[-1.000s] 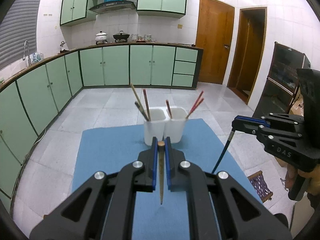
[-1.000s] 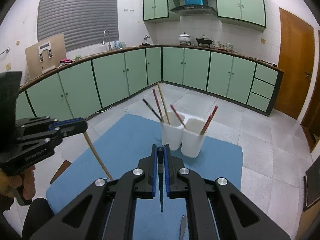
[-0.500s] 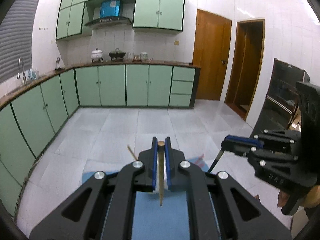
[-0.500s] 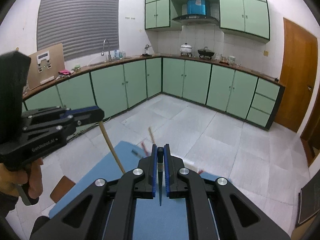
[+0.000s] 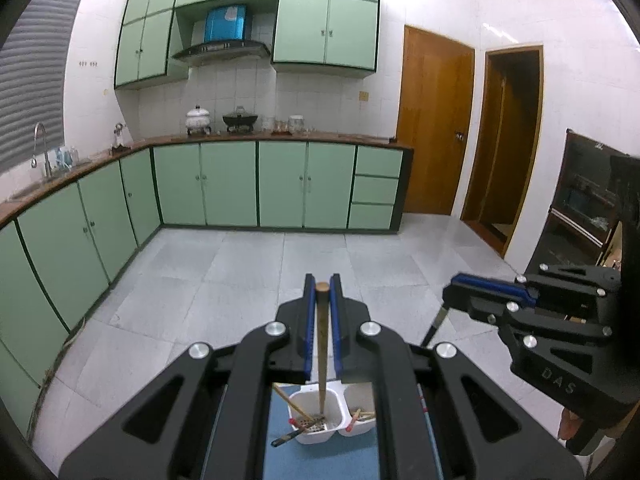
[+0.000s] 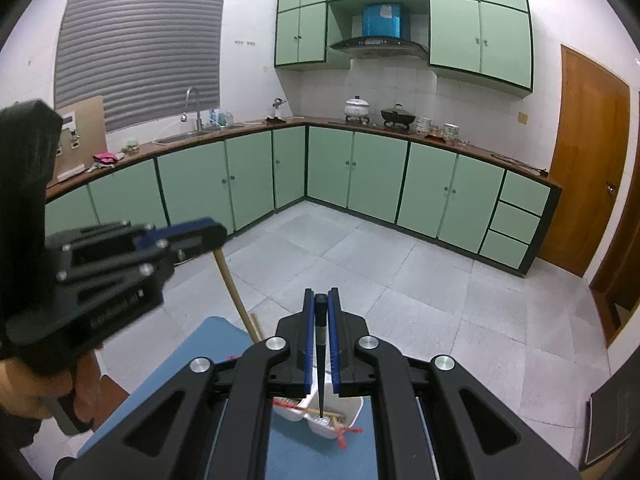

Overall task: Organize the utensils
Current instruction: 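Carry both chopsticks to the white holder and release them inside, both tools, then open both tools and move them back over the two spoons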

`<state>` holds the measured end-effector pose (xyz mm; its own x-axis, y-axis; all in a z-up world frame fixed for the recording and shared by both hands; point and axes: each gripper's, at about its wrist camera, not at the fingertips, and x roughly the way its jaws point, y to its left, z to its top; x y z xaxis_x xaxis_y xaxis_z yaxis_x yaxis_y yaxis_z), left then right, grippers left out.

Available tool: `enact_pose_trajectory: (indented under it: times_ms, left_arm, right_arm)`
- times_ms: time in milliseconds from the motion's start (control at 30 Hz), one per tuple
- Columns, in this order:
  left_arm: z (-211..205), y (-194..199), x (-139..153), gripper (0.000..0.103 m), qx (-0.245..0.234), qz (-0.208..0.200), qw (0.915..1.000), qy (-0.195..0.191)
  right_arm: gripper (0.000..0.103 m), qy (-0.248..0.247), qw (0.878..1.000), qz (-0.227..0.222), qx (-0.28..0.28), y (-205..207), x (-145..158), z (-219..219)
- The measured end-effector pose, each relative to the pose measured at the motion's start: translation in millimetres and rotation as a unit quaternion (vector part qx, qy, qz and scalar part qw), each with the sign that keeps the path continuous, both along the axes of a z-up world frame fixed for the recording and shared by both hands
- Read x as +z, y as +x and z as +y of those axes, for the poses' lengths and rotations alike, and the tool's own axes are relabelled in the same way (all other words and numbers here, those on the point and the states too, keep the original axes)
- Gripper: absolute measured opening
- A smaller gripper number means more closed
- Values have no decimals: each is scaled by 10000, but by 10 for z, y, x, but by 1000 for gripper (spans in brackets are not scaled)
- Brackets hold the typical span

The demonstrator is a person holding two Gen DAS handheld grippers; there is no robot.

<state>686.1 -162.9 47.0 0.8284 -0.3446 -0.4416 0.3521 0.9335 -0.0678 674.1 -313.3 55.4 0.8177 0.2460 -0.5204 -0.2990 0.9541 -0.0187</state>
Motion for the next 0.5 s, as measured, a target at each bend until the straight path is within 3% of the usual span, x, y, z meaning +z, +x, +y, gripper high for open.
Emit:
enact_pose_trajectory:
  times_ms: [300, 500]
  left_arm:
    - [-32, 367, -867, 6, 42, 646, 9977, 203]
    - [67, 427, -1061, 7, 96, 906, 9956, 236]
  right_arm:
    - [6, 26, 9983, 551, -161, 392, -766, -161]
    - [9, 71, 9966, 798, -193, 411, -982, -197]
